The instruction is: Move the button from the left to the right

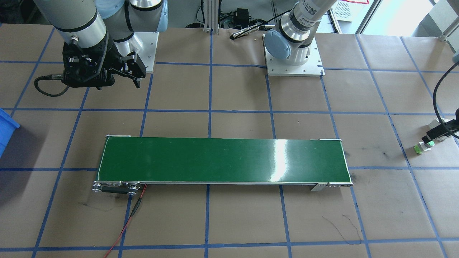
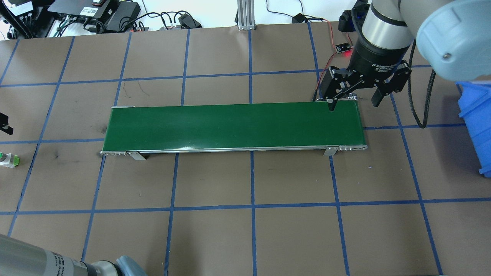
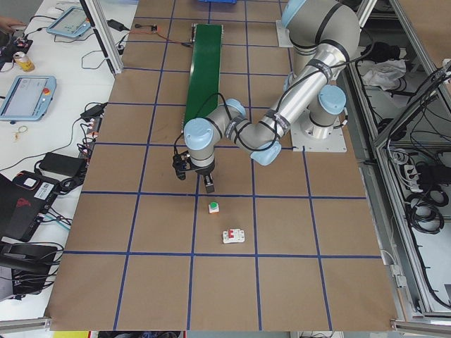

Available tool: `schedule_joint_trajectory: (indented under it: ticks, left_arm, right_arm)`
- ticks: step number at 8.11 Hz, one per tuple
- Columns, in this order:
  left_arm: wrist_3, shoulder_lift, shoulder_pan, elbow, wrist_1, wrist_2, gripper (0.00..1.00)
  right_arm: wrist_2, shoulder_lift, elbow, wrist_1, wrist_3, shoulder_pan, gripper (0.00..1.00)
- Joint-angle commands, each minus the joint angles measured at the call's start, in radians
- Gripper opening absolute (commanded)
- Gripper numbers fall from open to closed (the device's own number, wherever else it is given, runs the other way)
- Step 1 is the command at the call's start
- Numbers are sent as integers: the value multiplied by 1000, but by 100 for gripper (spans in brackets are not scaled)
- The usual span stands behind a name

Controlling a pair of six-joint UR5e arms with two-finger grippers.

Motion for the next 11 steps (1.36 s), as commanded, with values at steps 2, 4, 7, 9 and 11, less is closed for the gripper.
schedule_joint_trajectory:
  ticks: [2, 4, 7, 9, 11]
  left_arm:
    - [53, -86, 62, -3, 124, 95, 100]
    - [53, -132, 62, -3, 124, 95, 100]
    - [55, -172, 62, -3, 124, 103, 100]
    - [55, -199, 62, -3, 124, 109, 100]
    - [53, -212, 62, -3, 124, 108, 100]
  right_arm:
    - [0, 0, 2, 0, 0, 0, 100]
    - [0, 0, 2, 0, 0, 0, 100]
    - [0, 0, 2, 0, 0, 0, 100]
    - [0, 0, 2, 0, 0, 0, 100]
    - [0, 0, 2, 0, 0, 0, 100]
